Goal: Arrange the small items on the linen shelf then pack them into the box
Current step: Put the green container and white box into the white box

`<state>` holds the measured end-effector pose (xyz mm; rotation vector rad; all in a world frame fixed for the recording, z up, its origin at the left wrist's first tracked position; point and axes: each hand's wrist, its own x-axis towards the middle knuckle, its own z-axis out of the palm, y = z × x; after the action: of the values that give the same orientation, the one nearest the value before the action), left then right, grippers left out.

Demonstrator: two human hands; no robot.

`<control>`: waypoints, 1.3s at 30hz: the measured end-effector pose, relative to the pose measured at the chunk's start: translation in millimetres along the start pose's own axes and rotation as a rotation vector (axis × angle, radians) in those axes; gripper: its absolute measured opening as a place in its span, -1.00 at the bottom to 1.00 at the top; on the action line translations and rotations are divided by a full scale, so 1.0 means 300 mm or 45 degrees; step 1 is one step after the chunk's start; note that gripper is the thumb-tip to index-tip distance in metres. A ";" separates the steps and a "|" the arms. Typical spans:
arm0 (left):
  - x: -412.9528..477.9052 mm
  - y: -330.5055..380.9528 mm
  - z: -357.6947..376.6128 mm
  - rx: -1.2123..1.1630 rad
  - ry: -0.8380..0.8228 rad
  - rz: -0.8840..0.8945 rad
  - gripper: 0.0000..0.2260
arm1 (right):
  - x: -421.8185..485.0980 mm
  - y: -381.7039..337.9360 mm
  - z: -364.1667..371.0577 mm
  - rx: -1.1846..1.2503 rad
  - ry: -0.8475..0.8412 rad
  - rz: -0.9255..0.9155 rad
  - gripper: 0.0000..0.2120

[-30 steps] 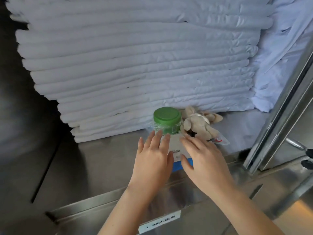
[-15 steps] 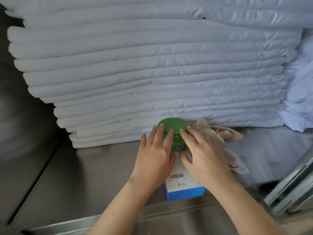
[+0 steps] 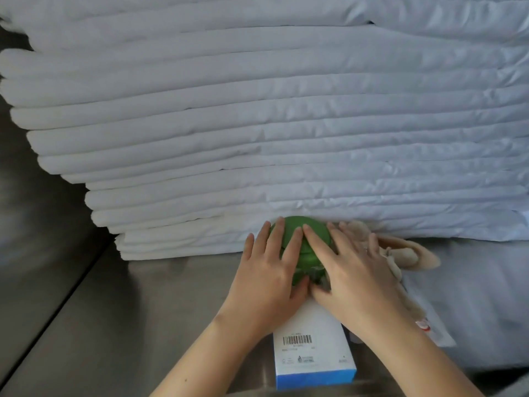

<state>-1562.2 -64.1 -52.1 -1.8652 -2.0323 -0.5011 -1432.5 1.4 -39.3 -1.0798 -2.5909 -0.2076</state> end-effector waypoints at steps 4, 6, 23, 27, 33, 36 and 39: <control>-0.014 0.001 -0.001 -0.056 0.061 -0.002 -0.39 | -0.008 -0.011 0.006 0.040 0.077 -0.020 -0.23; -0.028 -0.002 -0.008 -0.072 0.072 -0.001 -0.39 | -0.015 -0.021 0.004 0.047 0.084 -0.042 -0.24; -0.014 -0.025 -0.047 -0.029 0.015 0.031 -0.31 | -0.082 -0.040 -0.049 0.025 0.069 -0.060 -0.24; 0.004 -0.024 -0.048 -0.067 -0.015 0.044 -0.31 | -0.086 -0.028 -0.054 0.010 -0.026 -0.050 -0.19; -0.002 -0.011 -0.050 -0.166 0.043 0.031 -0.37 | -0.098 -0.028 -0.047 0.019 -0.040 -0.050 -0.19; -0.026 -0.017 -0.056 -0.198 0.099 0.011 -0.39 | -0.107 -0.050 -0.068 -0.007 -0.034 -0.034 -0.19; -0.067 -0.051 -0.082 -0.196 0.163 -0.005 -0.37 | -0.113 -0.085 -0.073 0.002 0.052 -0.060 -0.23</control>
<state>-1575.6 -94.6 -40.4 -1.8630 -1.9628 -0.7779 -1423.1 -44.4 -30.9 -1.0036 -2.5816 -0.2359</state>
